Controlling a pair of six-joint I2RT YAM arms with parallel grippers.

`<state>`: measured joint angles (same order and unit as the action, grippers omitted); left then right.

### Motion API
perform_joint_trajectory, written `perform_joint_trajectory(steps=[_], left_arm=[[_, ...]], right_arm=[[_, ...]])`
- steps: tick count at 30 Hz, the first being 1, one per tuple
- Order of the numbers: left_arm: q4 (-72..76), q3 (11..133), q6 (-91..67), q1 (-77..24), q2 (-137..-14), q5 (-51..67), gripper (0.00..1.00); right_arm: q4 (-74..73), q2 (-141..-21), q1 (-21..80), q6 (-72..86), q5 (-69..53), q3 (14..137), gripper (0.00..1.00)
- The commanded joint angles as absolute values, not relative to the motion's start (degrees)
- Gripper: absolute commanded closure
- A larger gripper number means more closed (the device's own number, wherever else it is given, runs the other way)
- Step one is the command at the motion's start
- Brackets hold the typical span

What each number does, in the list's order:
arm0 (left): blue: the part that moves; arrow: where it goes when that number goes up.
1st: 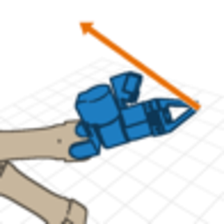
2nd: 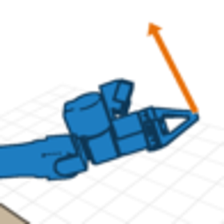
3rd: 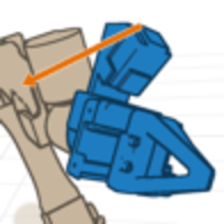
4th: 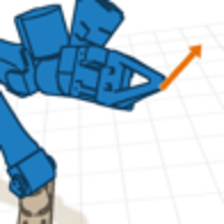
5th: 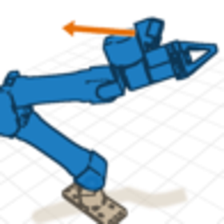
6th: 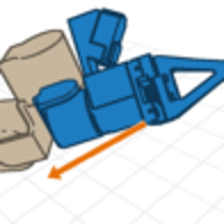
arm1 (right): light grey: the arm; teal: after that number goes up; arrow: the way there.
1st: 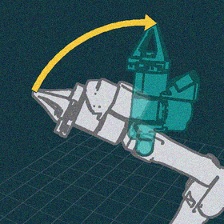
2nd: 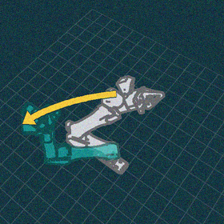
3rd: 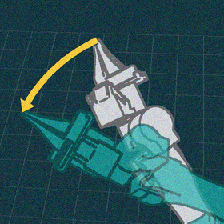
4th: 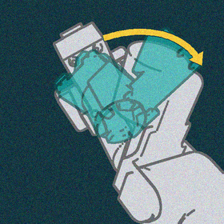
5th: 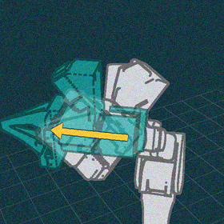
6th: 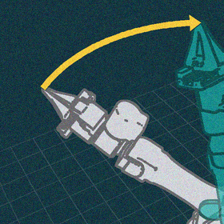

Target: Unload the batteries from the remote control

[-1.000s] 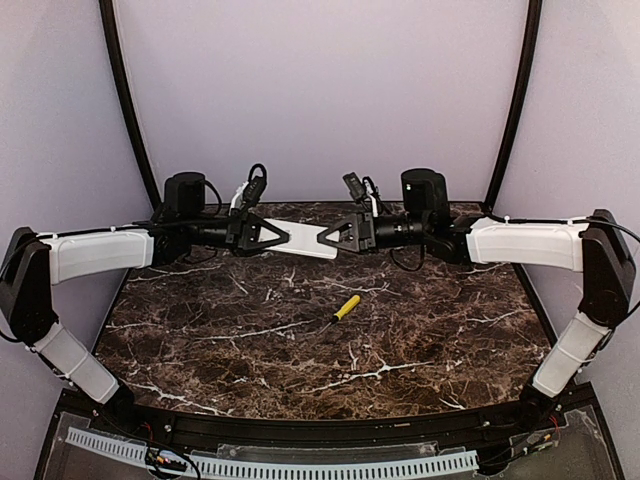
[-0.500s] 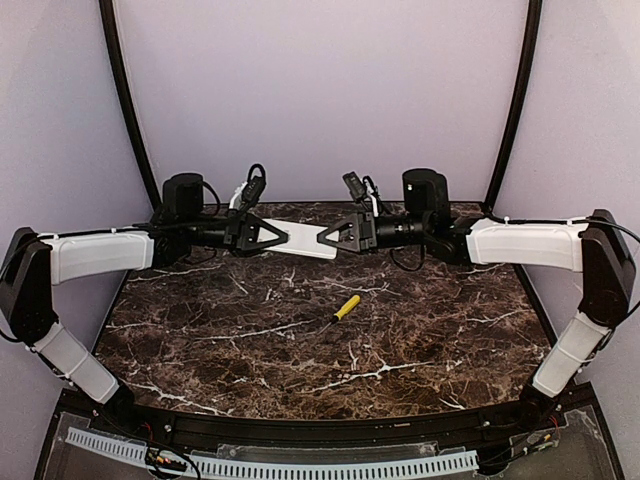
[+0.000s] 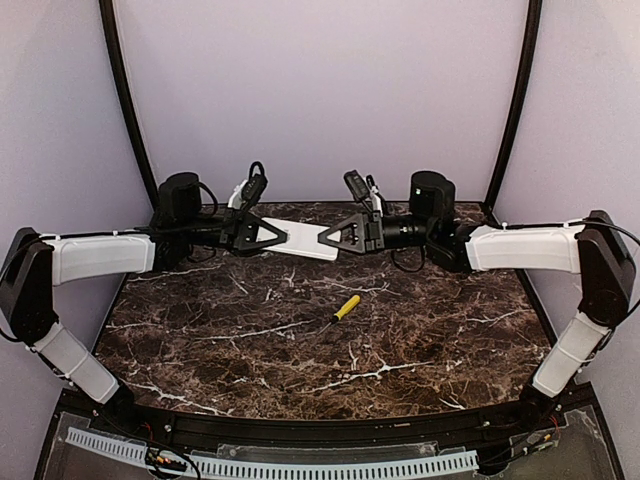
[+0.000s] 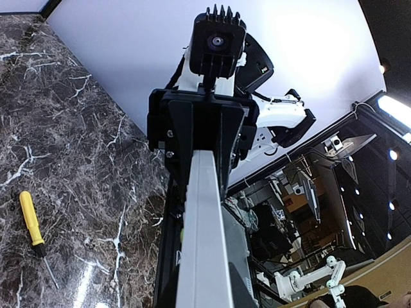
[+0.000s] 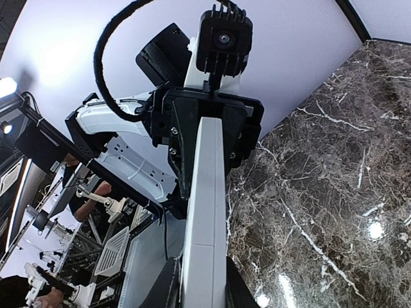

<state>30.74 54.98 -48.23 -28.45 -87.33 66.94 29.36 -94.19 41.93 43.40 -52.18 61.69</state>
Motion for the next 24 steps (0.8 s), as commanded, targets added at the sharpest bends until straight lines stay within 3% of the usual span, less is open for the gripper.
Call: perform_joint_trajectory(steps=[1,3,4,6,7,10,15,24], left_arm=[[34.8,54.8,-52.7,-28.9,-87.9,65.8,1.0],[34.8,54.8,-52.6,-28.9,-87.9,65.5,1.0],[34.3,54.8,-52.4,-28.9,-87.9,65.2,0.99],[32.5,54.9,-50.9,-28.9,-87.2,64.0,1.0],[30.4,55.0,-49.2,-28.9,-86.9,63.6,1.0],[27.5,55.5,-46.9,-28.9,-86.1,62.0,1.0],[24.4,55.8,-44.6,-28.9,-85.7,60.6,1.0],[21.5,56.1,-42.2,-28.9,-84.4,58.8,1.0]], right_arm=[[37.7,-94.0,43.7,42.5,-61.5,59.9,1.0],[34.0,-93.6,43.5,40.9,-59.5,60.5,1.0],[31.0,-93.5,43.4,39.8,-57.9,61.3,0.91],[24.1,-93.6,43.3,37.9,-53.9,63.2,0.61],[21.4,-93.7,43.3,37.2,-52.1,64.1,0.51],[17.6,-93.8,43.4,37.0,-48.8,65.3,0.33],[13.4,-92.6,44.0,36.2,-43.1,66.3,0.29],[2.9,-92.0,44.3,33.8,-32.4,69.2,0.37]])
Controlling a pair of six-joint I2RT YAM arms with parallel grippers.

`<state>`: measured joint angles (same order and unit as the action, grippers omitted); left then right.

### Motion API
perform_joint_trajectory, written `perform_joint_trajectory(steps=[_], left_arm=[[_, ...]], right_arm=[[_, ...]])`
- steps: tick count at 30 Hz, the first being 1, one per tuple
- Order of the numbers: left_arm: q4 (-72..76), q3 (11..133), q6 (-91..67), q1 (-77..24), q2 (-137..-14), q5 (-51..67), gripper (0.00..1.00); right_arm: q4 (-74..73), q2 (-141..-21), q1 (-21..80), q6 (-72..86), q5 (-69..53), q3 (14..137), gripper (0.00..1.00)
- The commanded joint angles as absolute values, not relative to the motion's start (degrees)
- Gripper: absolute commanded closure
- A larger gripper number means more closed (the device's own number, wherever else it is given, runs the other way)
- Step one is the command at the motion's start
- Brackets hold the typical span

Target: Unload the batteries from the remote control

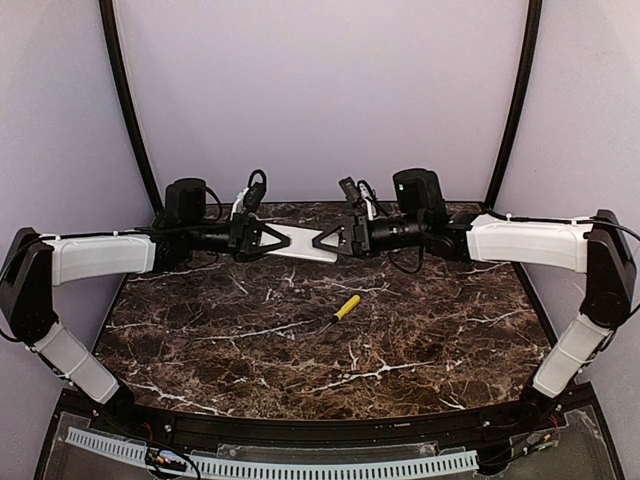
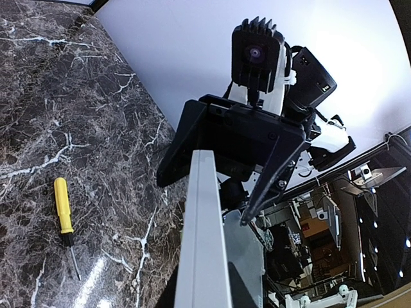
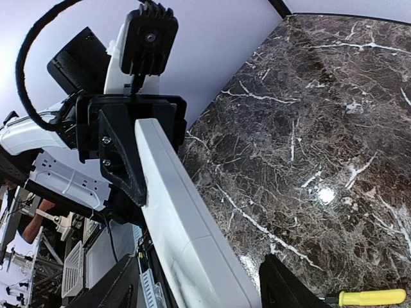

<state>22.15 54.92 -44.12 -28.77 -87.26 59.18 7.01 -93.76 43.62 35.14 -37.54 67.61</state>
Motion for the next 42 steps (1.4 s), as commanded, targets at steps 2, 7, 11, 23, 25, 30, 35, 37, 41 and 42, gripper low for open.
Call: perform_joint_trajectory(steps=[2,7,11,23,25,30,35,37,41,42], left_arm=[[21.4,56.1,-42.3,-28.9,-84.4,58.7,1.0],[21.2,56.1,-42.2,-28.9,-84.3,58.2,1.0],[21.1,56.1,-42.1,-28.9,-84.3,57.9,1.0],[20.4,56.2,-41.6,-28.9,-84.2,57.8,1.0],[20.3,56.2,-41.6,-28.9,-84.3,57.9,0.99],[19.9,56.2,-41.3,-28.9,-84.2,57.8,1.0],[20.0,56.2,-41.3,-28.9,-84.4,57.9,1.0],[20.0,56.2,-41.4,-28.9,-84.5,57.9,1.0],[20.3,56.2,-41.7,-28.9,-84.7,58.1,1.0],[20.4,56.2,-41.8,-28.9,-84.8,58.1,1.0]], right_arm=[[2.3,-92.2,44.4,34.0,-32.3,69.5,0.4],[0.9,-92.1,44.7,33.9,-31.7,69.5,0.42],[1.0,-92.0,44.8,34.0,-31.5,69.1,0.48],[1.0,-93.1,44.9,33.4,-31.3,70.4,0.66],[0.9,-93.4,45.0,33.3,-31.4,70.4,0.74],[0.2,-94.5,45.4,33.3,-31.6,70.6,0.87],[0.3,-94.6,45.6,33.1,-31.3,70.2,0.9],[0.2,-94.5,45.6,32.9,-31.4,70.2,0.9],[0.2,-94.6,45.6,32.6,-31.9,70.2,0.87],[0.2,-94.6,45.6,32.6,-32.0,70.3,0.84]])
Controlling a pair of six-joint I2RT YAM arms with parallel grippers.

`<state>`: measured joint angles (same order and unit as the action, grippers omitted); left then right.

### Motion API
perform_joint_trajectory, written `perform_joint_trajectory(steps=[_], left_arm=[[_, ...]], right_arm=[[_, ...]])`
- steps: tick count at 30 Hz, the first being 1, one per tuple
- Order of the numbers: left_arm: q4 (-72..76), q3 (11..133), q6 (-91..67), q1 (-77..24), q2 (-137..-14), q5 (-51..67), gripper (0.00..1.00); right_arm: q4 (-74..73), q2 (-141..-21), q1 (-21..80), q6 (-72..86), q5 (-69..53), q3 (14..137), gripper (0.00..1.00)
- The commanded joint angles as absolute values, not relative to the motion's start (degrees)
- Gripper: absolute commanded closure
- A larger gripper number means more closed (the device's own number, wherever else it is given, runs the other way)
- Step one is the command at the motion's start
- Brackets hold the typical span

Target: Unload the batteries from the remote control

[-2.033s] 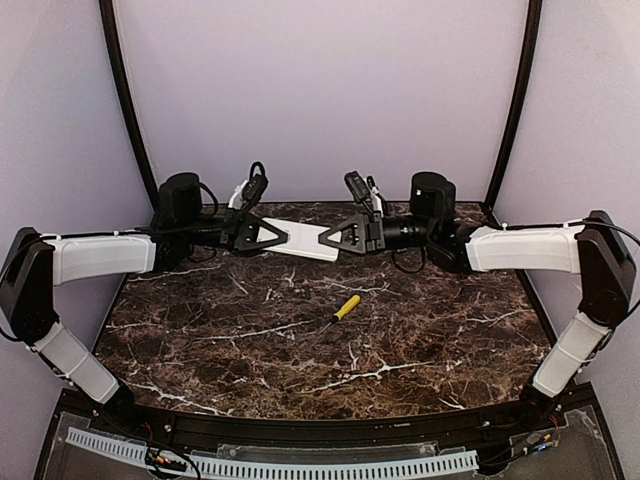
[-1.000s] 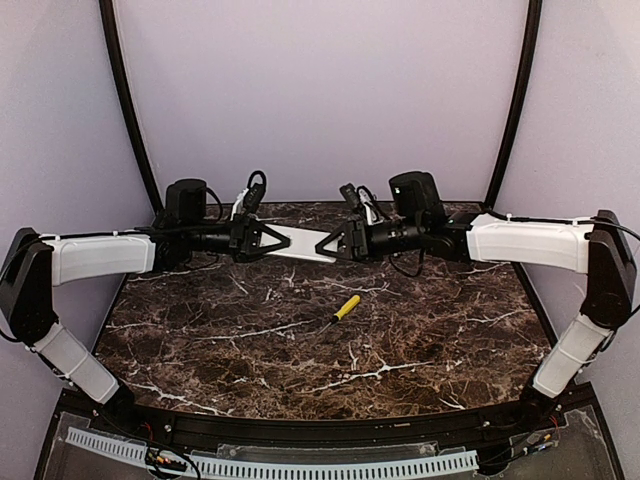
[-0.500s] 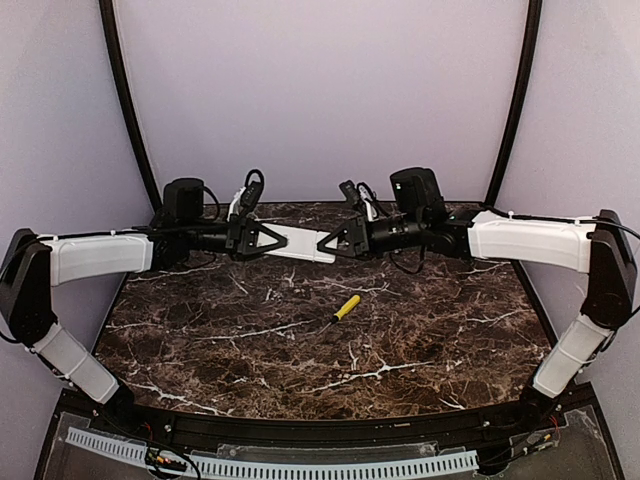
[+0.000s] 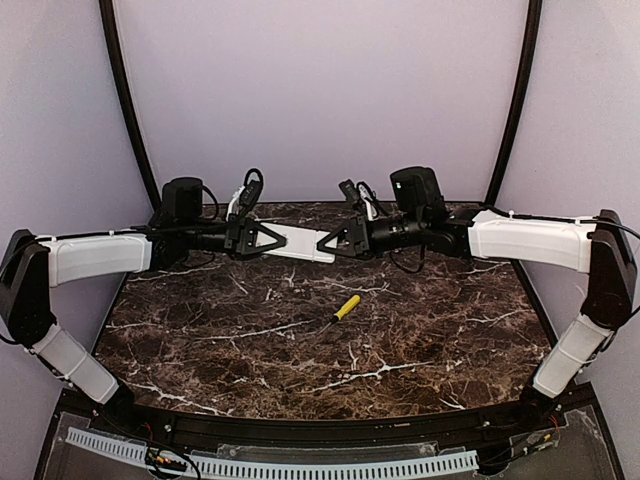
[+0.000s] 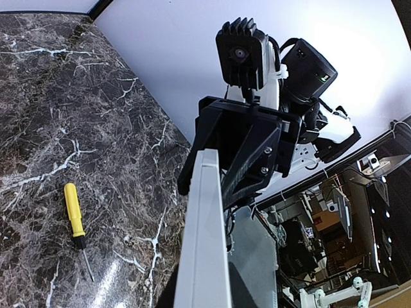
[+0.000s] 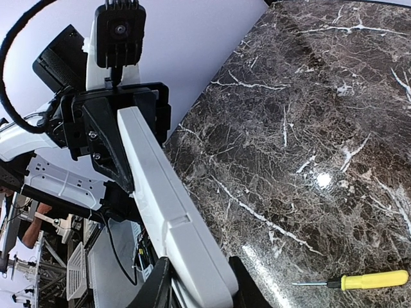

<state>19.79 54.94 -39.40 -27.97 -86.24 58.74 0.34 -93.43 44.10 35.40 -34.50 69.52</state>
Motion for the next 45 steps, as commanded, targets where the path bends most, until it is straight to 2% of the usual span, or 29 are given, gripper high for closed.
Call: perform_joint_trajectory(steps=[1,6,12,26,35,45], left_arm=[[20.6,56.2,-41.9,-28.9,-84.9,58.2,1.0],[20.7,56.2,-41.9,-28.9,-85.0,58.2,1.0],[20.6,56.2,-42.0,-28.9,-84.9,58.0,1.0],[20.5,56.2,-41.8,-28.9,-84.7,58.1,1.0],[20.6,56.2,-41.9,-28.9,-85.0,58.1,1.0],[20.0,56.3,-41.5,-28.9,-85.4,57.7,1.0]], right_arm=[[0.2,-94.7,45.6,32.6,-32.1,70.3,0.8],[0.2,-94.3,45.6,32.8,-31.7,70.8,0.57],[-1.9,-92.5,45.4,32.7,-29.9,70.7,0.49],[-4.2,-91.8,45.2,32.2,-26.8,70.4,0.49],[-4.9,-90.6,44.4,31.4,-26.7,69.1,0.61],[-5.8,-91.1,44.4,31.0,-27.0,70.2,0.66]])
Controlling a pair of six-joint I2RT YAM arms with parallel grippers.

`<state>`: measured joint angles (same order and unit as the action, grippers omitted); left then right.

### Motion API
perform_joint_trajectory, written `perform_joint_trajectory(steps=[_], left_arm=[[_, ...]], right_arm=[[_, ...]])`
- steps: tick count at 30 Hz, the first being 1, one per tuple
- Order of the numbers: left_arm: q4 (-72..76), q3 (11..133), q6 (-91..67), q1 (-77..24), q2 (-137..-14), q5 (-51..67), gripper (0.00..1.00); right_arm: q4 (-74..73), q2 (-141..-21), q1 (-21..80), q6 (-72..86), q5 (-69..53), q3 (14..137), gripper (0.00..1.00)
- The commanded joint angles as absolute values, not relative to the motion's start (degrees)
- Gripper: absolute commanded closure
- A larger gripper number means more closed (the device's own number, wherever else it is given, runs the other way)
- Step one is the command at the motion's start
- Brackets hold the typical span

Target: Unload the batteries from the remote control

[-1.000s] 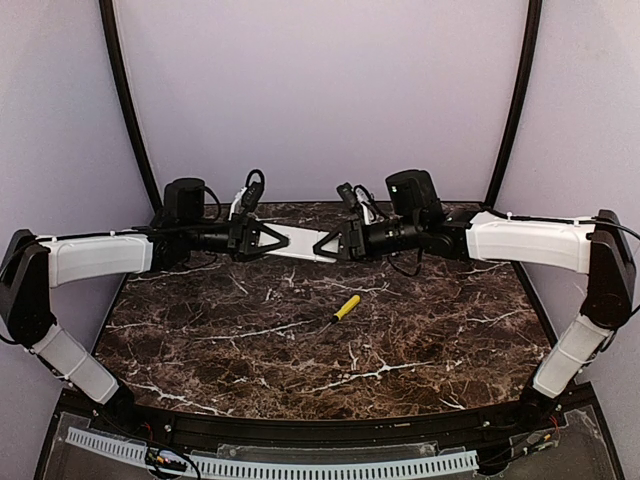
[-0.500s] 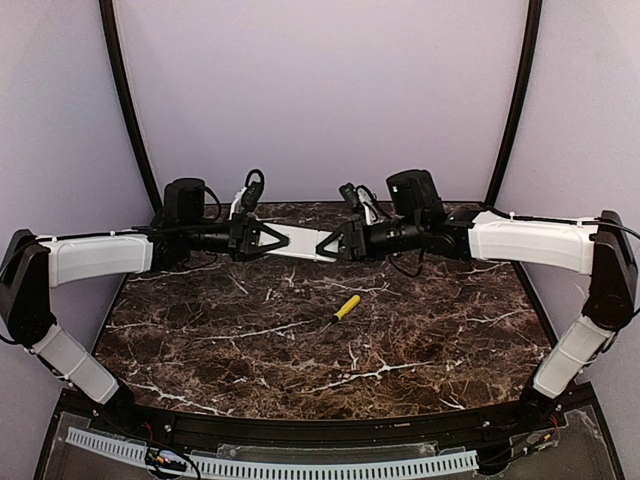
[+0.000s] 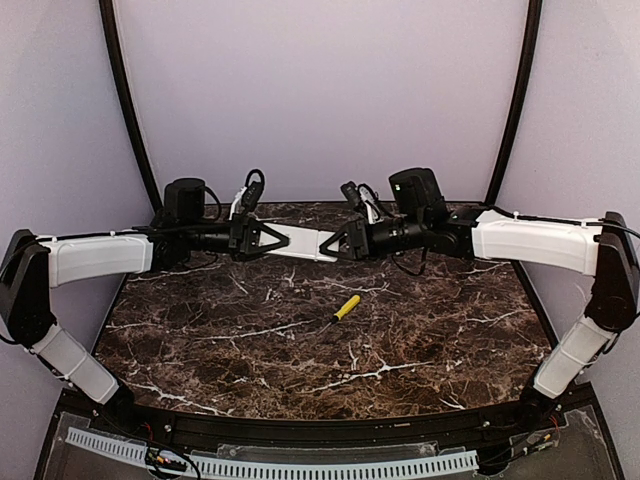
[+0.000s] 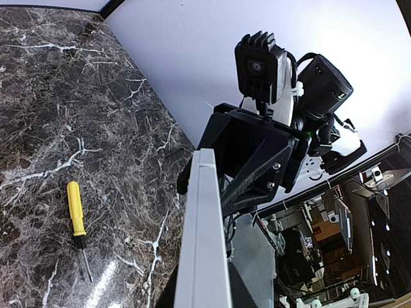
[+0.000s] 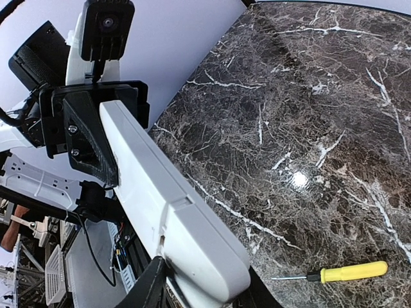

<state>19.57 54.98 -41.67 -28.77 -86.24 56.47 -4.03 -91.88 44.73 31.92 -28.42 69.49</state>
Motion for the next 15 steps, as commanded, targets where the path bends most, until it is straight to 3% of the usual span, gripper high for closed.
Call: perform_joint_trajectory(steps=[1,9,15], left_arm=[[19.5,56.4,-41.2,-28.9,-85.4,57.4,1.0],[15.0,57.4,-38.3,-28.9,-85.6,55.3,1.0],[13.5,57.7,-37.2,-28.9,-85.4,54.6,1.0]], right_arm=[[-6.2,-91.0,44.4,30.9,-26.6,70.4,0.66],[-8.1,-91.9,44.5,30.5,-26.5,72.2,0.66],[-9.4,-92.4,45.0,30.1,-25.5,73.3,0.56]])
